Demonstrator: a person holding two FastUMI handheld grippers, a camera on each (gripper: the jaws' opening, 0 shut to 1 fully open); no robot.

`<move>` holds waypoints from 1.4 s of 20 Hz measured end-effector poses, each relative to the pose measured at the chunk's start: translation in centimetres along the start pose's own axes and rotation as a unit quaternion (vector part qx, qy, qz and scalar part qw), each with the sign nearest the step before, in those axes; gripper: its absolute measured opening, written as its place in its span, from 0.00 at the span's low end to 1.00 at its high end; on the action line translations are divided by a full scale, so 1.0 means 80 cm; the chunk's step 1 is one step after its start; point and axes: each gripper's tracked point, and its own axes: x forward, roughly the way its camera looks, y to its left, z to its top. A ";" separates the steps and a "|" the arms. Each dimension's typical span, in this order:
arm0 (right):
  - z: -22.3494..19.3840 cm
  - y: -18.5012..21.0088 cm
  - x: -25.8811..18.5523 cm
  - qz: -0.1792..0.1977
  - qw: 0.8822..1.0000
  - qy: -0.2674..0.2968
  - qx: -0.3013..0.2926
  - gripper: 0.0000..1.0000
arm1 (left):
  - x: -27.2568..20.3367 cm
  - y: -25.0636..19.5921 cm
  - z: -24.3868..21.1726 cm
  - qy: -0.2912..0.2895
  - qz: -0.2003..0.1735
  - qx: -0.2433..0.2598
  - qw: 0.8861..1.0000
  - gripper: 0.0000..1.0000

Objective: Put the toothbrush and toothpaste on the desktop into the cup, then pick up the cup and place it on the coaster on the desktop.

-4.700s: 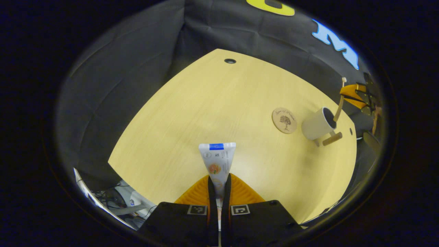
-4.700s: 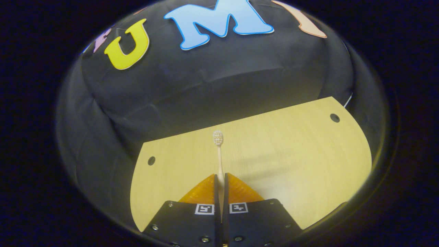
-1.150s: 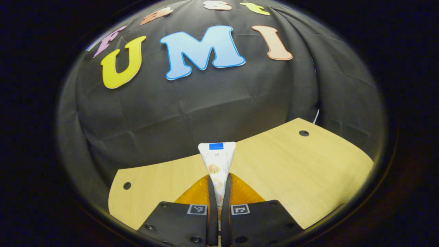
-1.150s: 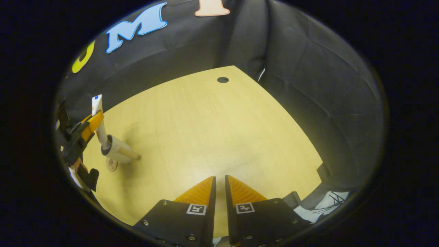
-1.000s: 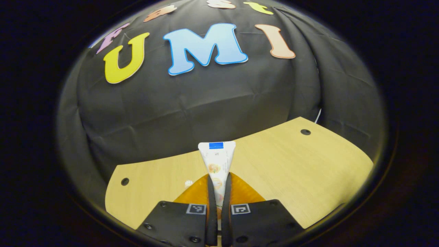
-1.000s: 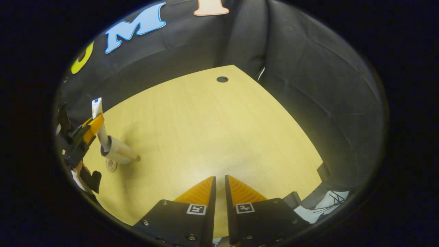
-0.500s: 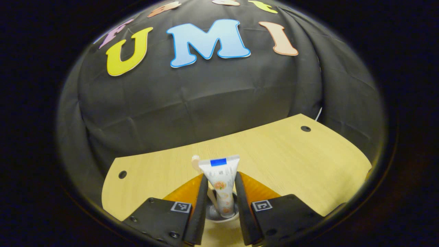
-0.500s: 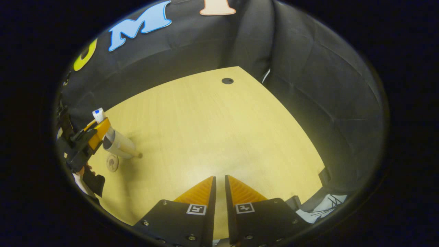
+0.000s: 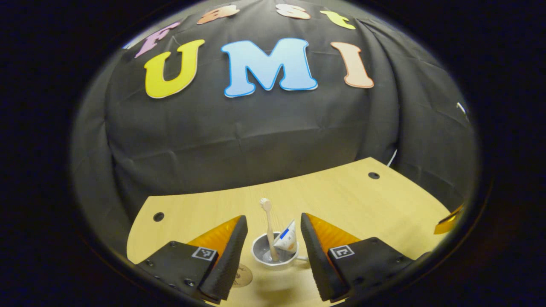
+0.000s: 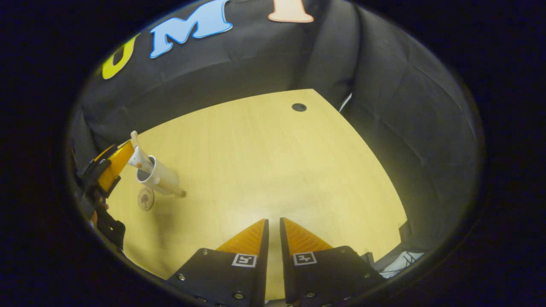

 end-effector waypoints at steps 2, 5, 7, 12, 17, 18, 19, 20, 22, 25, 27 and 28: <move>0.014 0.026 -0.001 0.028 0.998 -0.006 -0.059 0.16 | -0.033 0.024 -0.004 0.004 0.012 -0.030 0.999 0.84; 0.038 0.089 0.001 0.092 0.984 -0.012 -0.152 0.16 | -0.085 0.102 -0.047 0.037 0.058 -0.069 0.995 0.84; 0.049 0.134 0.005 0.137 0.968 -0.003 -0.210 0.16 | -0.135 0.179 -0.097 0.069 0.119 -0.072 0.988 0.88; 0.043 0.218 0.026 0.202 0.933 0.036 -0.295 0.16 | -0.270 0.326 -0.202 0.150 0.247 -0.082 0.954 0.92; 0.044 0.270 0.053 0.205 0.903 0.058 -0.372 0.17 | -0.361 0.372 -0.245 0.171 0.299 -0.128 0.930 0.93; 0.044 0.277 0.061 0.199 0.900 0.065 -0.383 0.26 | -0.372 0.374 -0.253 0.176 0.302 -0.133 0.927 0.93; 0.048 0.280 0.069 0.188 0.897 0.066 -0.395 0.45 | -0.384 0.372 -0.262 0.183 0.305 -0.139 0.924 0.93; 0.052 0.283 0.071 0.184 0.894 0.071 -0.403 0.39 | -0.393 0.370 -0.267 0.189 0.305 -0.144 0.922 0.93; 0.054 0.287 0.081 0.174 0.890 0.088 -0.412 0.42 | -0.404 0.366 -0.282 0.196 0.308 -0.157 0.918 0.93; 0.054 0.295 0.099 0.169 0.884 0.116 -0.420 0.52 | -0.413 0.366 -0.295 0.200 0.314 -0.183 0.910 0.93; 0.051 0.296 0.110 0.163 0.881 0.129 -0.424 0.57 | -0.419 0.370 -0.302 0.202 0.322 -0.191 0.905 0.93; 0.047 0.295 0.113 0.162 0.879 0.138 -0.427 0.57 | -0.422 0.373 -0.303 0.203 0.326 -0.192 0.903 0.93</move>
